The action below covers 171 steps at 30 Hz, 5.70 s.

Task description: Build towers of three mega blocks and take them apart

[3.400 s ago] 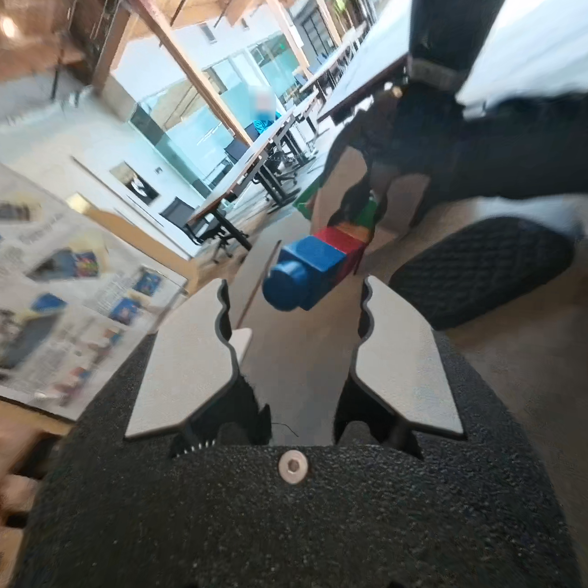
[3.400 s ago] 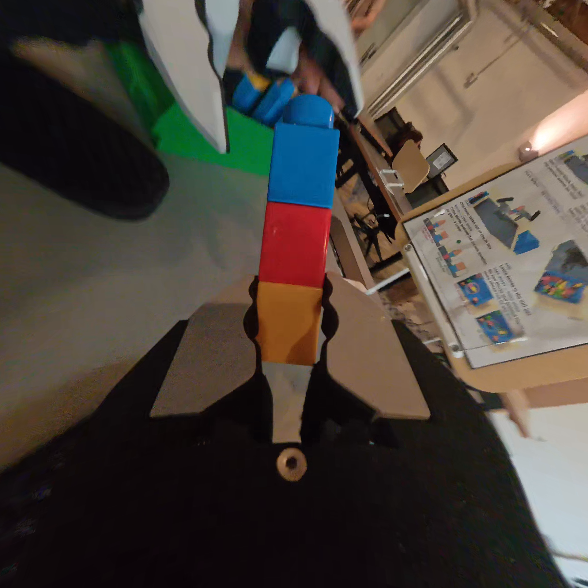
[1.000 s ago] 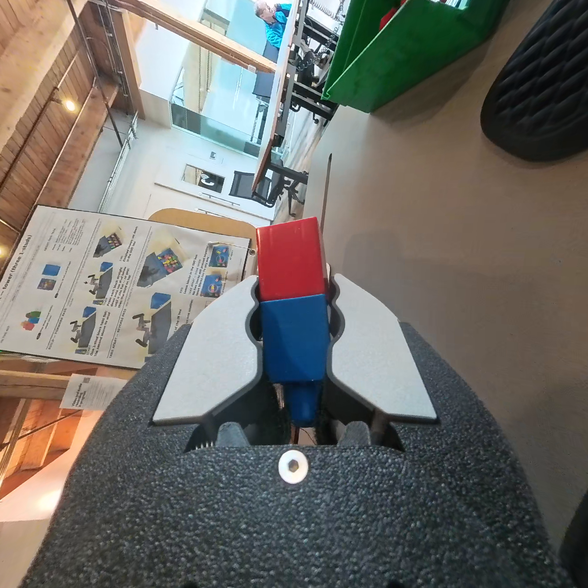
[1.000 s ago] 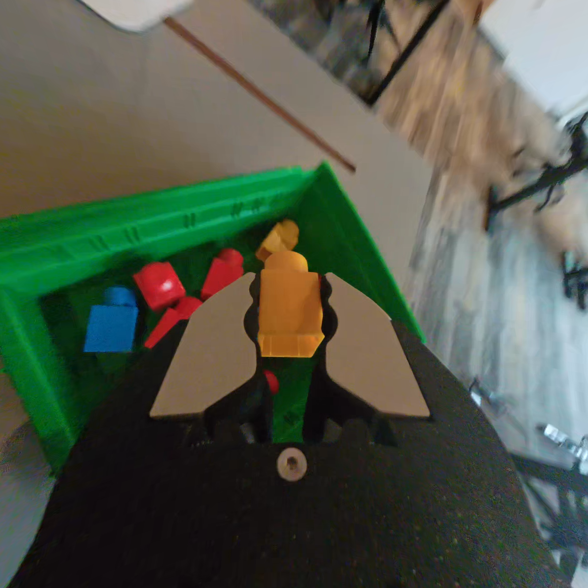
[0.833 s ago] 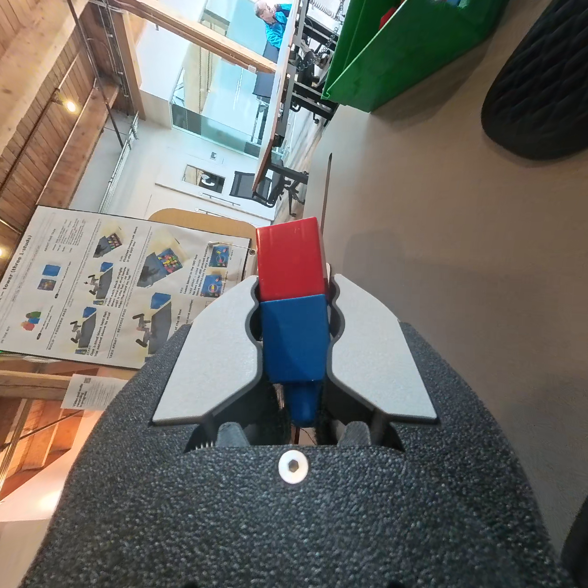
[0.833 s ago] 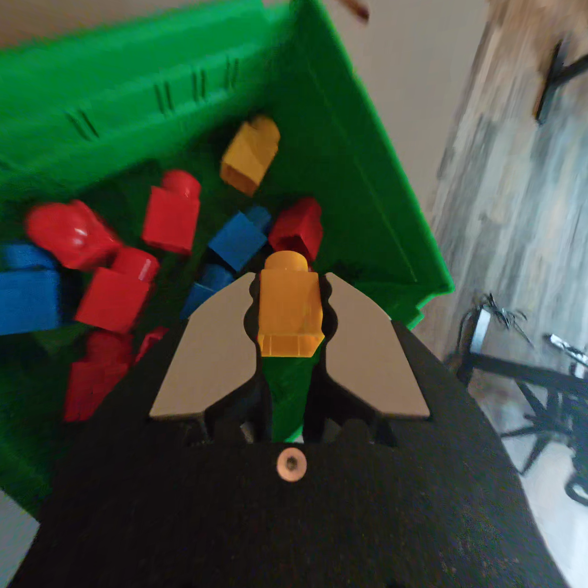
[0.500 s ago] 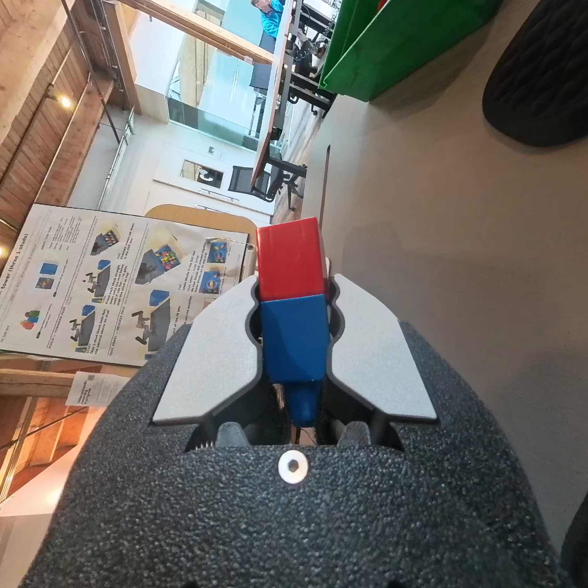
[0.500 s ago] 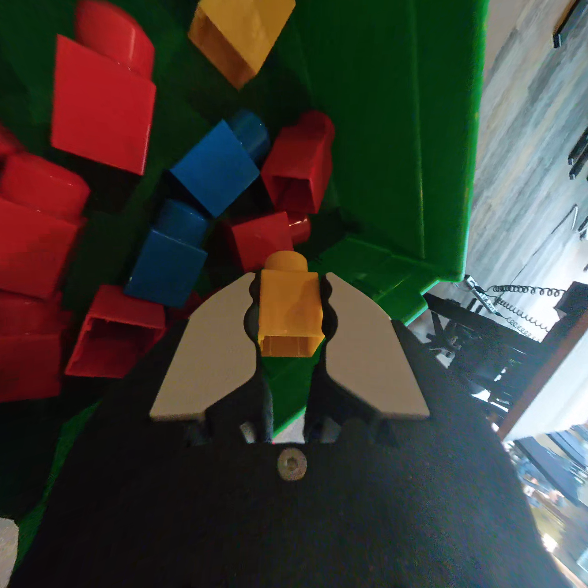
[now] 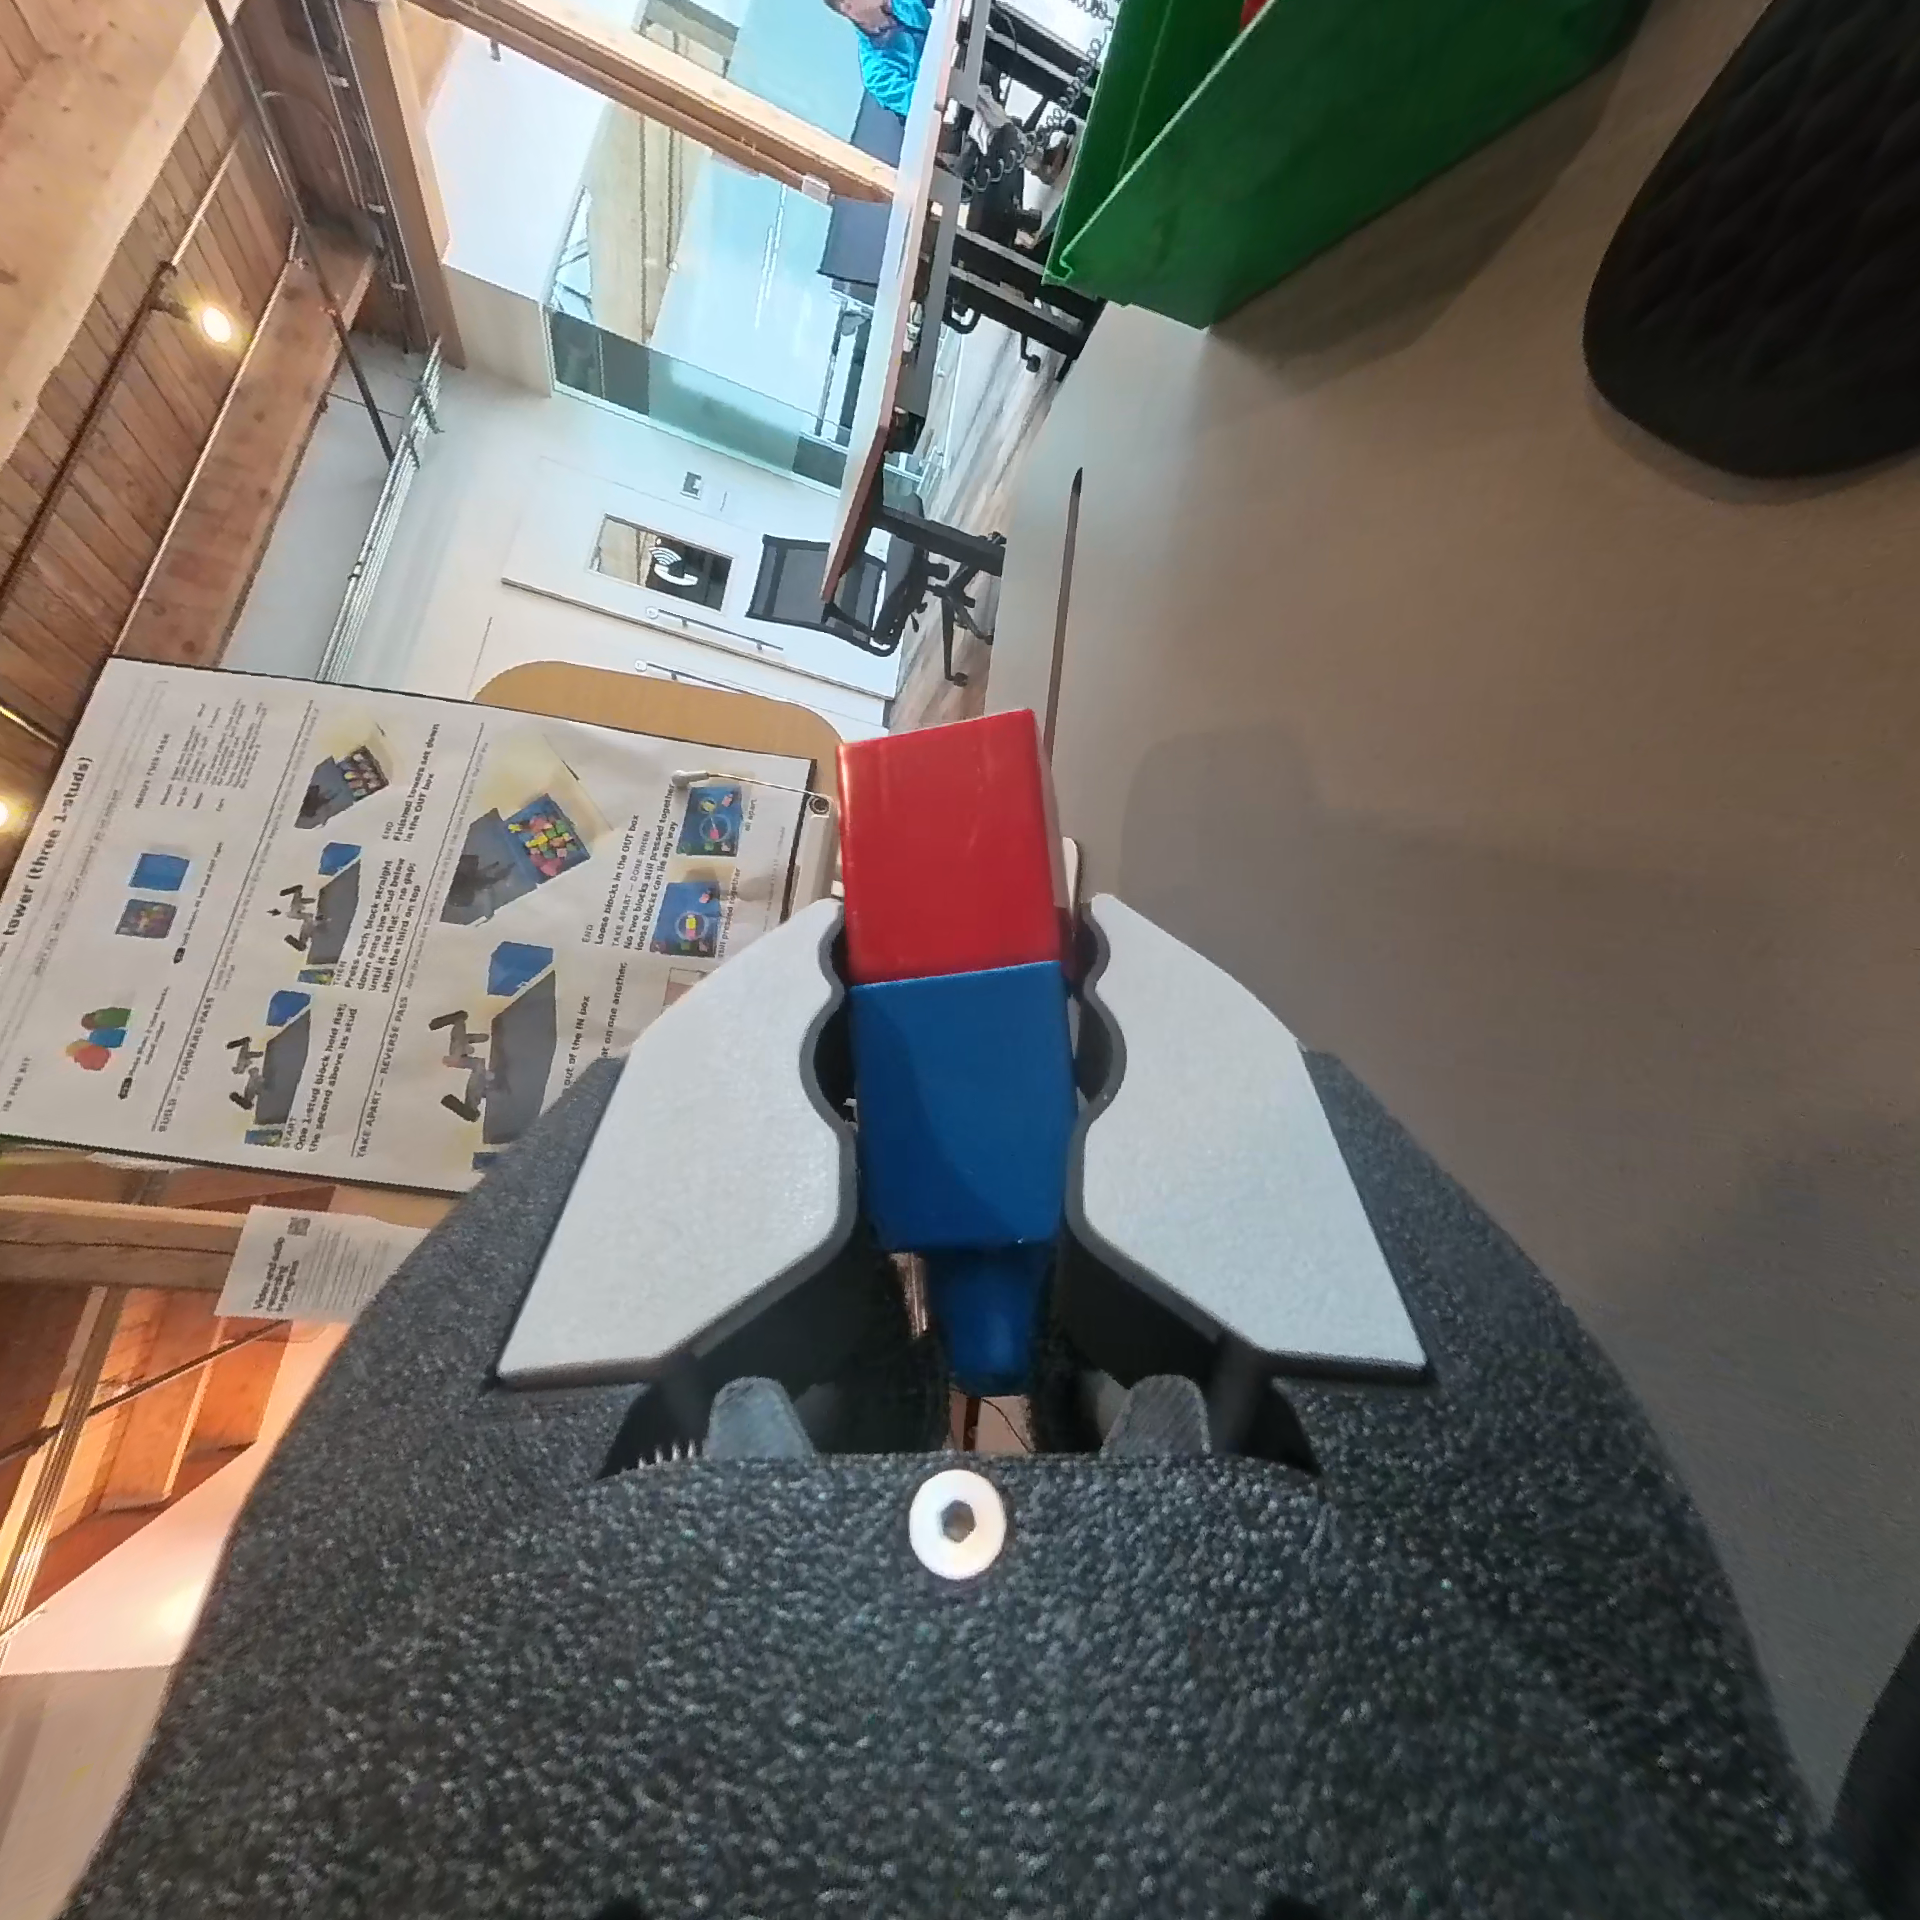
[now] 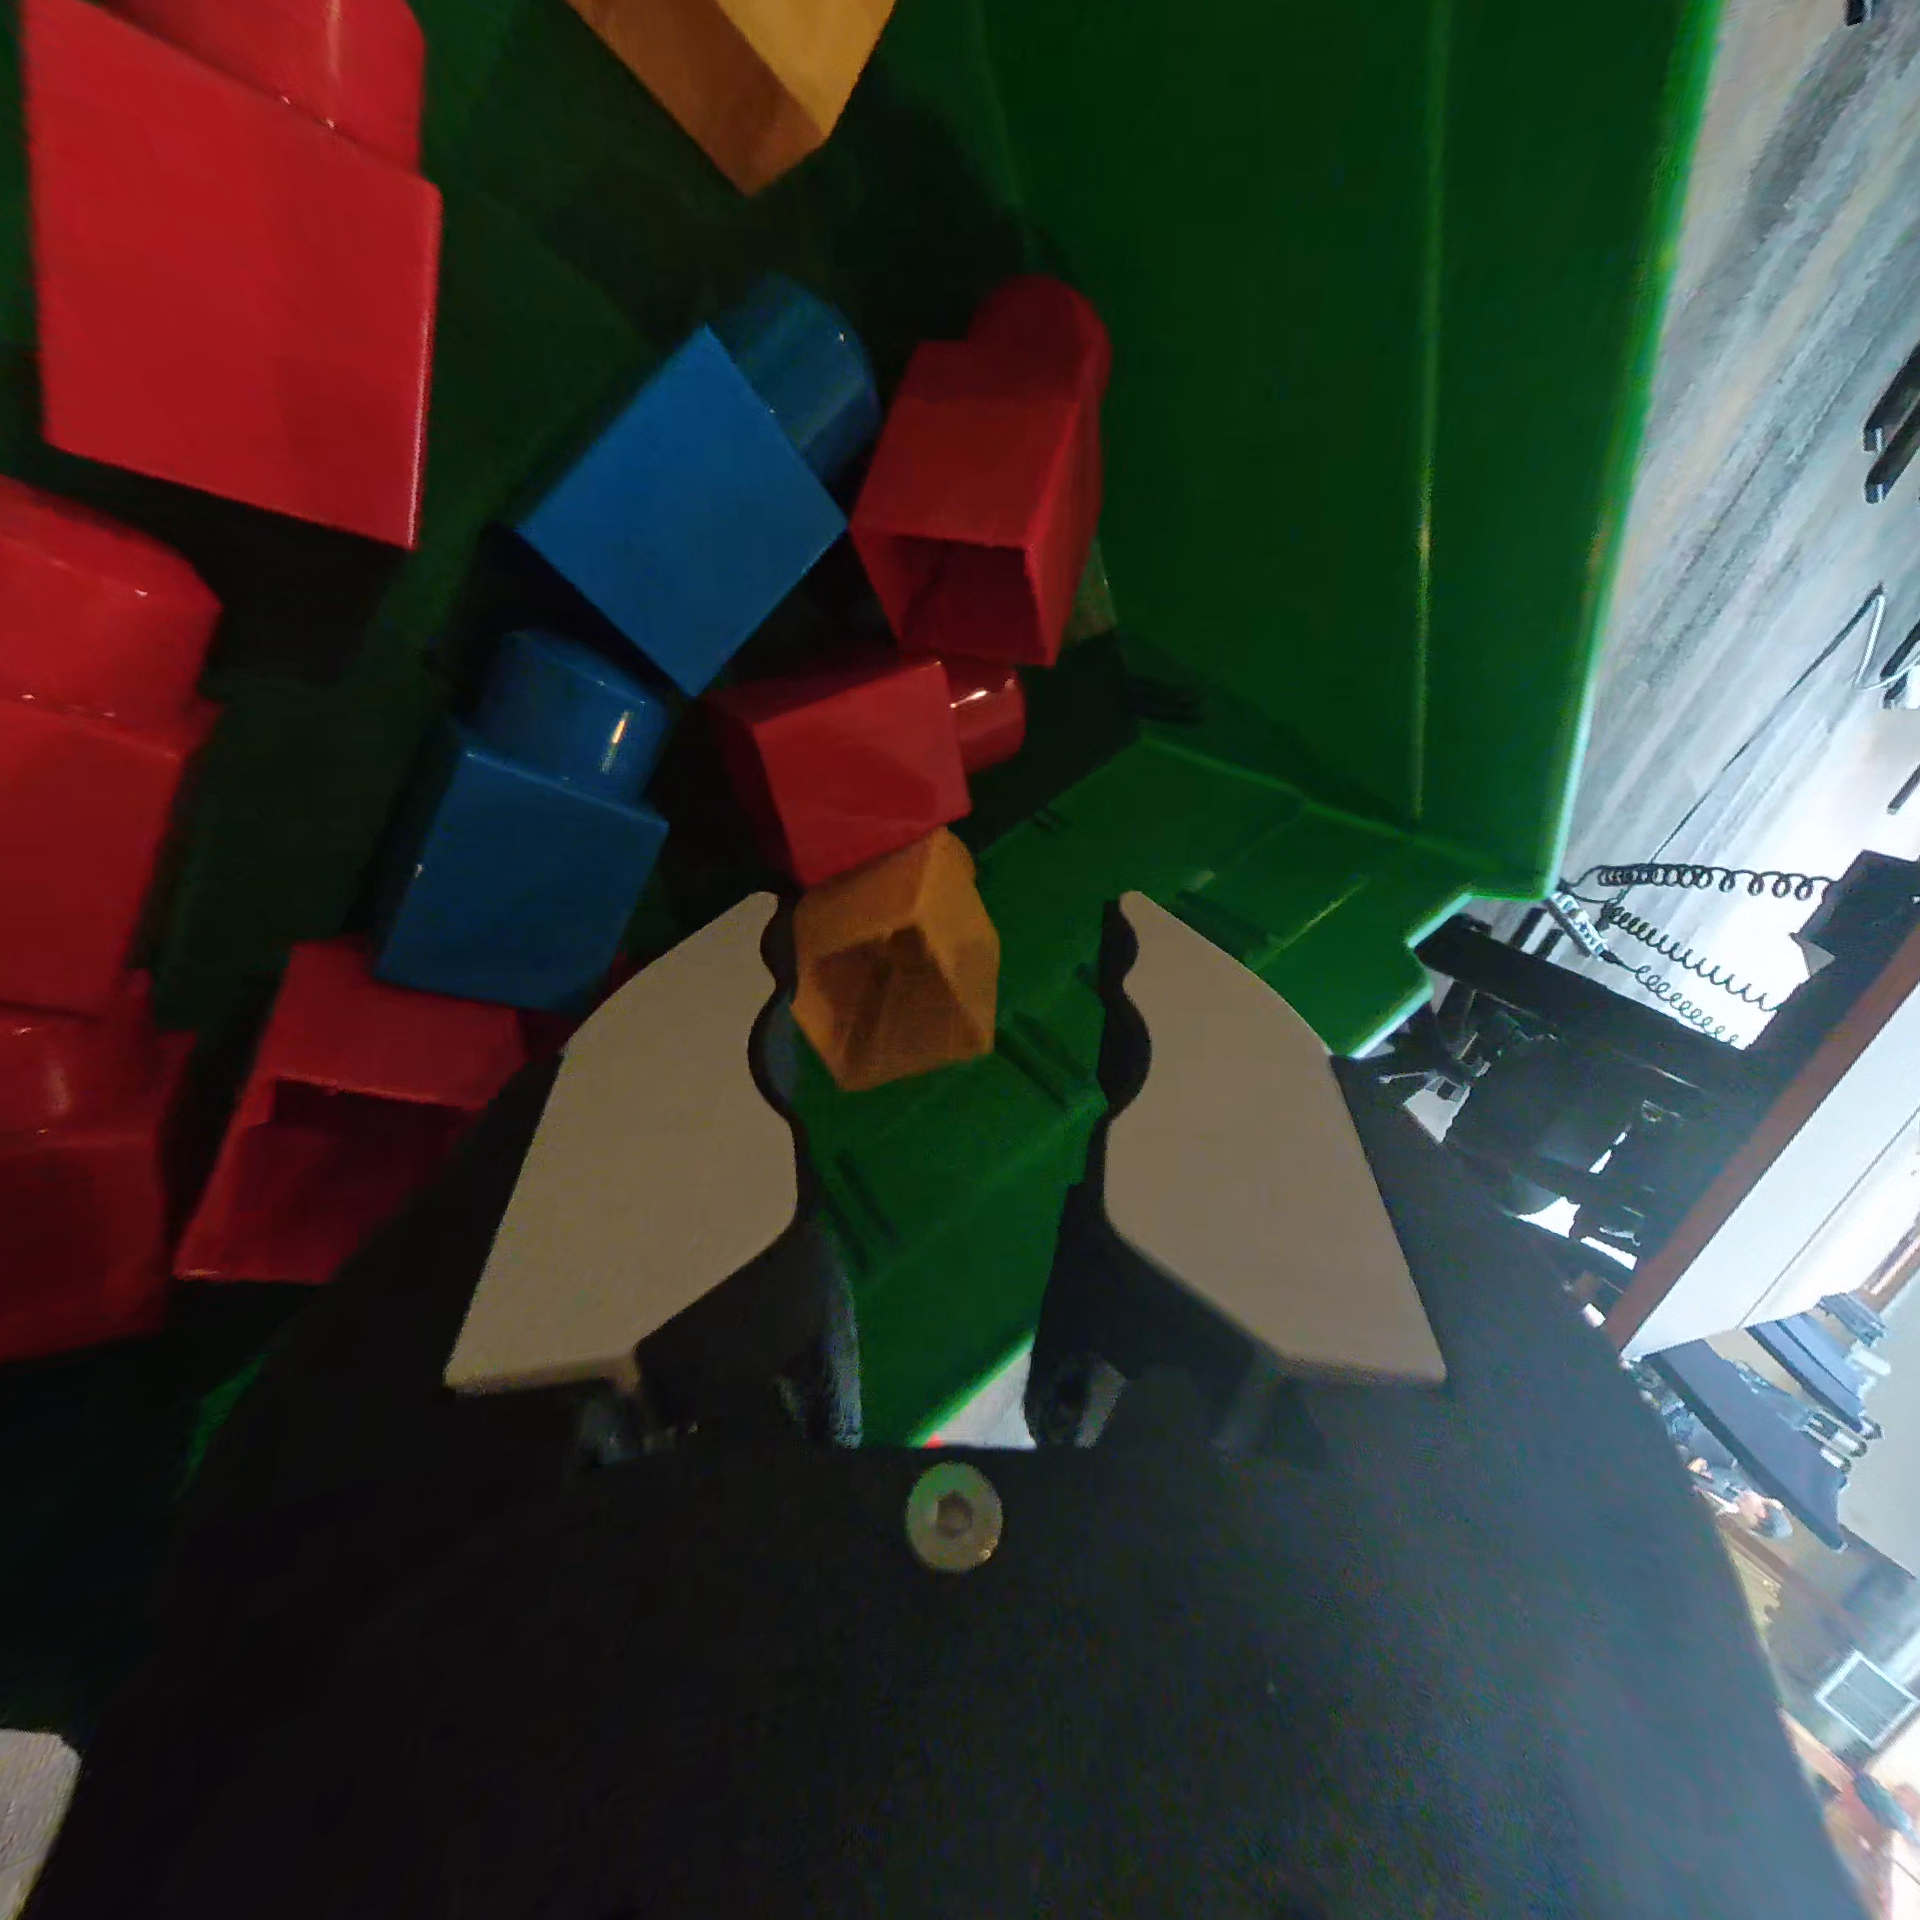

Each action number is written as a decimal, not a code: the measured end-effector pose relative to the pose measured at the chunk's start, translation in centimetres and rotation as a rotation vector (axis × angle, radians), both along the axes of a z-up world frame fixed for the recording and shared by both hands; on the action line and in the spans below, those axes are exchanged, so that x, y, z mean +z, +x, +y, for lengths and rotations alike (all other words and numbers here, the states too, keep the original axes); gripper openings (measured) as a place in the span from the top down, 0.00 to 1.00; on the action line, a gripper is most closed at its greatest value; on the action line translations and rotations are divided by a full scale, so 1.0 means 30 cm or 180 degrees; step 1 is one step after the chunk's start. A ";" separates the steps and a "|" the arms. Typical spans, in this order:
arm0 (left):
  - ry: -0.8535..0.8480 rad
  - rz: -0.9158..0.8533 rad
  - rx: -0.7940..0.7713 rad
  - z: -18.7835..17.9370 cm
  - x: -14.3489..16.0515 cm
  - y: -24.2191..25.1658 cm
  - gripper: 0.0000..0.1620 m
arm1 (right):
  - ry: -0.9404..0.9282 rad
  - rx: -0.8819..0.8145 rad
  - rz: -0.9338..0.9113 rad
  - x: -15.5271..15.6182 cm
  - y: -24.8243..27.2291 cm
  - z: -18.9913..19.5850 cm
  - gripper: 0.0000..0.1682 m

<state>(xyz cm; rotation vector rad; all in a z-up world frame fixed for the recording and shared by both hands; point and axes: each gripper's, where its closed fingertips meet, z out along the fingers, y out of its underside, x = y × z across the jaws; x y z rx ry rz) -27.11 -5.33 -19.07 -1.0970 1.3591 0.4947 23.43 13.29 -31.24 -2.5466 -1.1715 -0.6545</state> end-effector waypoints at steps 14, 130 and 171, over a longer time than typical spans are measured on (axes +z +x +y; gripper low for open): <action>-0.0158 -0.0095 -0.0041 0.006 -0.026 0.009 0.76 | 0.1359 0.1543 0.1462 0.417 -0.504 -0.097 0.57; -0.0176 -0.0443 -0.0070 0.005 -0.012 -0.040 0.76 | 0.0565 0.0860 0.0888 0.098 -0.239 0.167 0.78; -0.0453 -0.0639 -0.0475 -0.042 -0.036 0.043 0.76 | 0.1812 0.6011 0.1138 0.441 -1.580 -0.758 0.66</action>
